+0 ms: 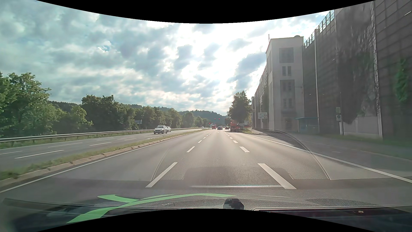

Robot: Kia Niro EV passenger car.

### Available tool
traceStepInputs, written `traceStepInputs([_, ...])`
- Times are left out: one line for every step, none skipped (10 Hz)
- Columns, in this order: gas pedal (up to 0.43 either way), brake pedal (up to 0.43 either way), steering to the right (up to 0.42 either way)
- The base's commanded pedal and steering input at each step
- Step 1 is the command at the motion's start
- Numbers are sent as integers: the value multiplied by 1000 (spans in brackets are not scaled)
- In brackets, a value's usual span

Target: Follow the waypoints while adhering to traffic rules and regulations

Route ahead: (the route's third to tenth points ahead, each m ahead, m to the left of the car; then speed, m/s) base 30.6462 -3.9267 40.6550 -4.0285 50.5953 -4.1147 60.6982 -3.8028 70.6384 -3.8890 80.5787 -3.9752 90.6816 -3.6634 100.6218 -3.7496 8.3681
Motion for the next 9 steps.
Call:
traceStepInputs([20, 0, 0])
traceStepInputs([28, 0, 0])
traceStepInputs([28, 0, 0])
traceStepInputs([39, 0, 0])
traceStepInputs([39, 0, 0])
traceStepInputs([47, 0, 0])
traceStepInputs([47, 0, 0])
traceStepInputs([47, 0, 1])
traceStepInputs([59, 0, 1])
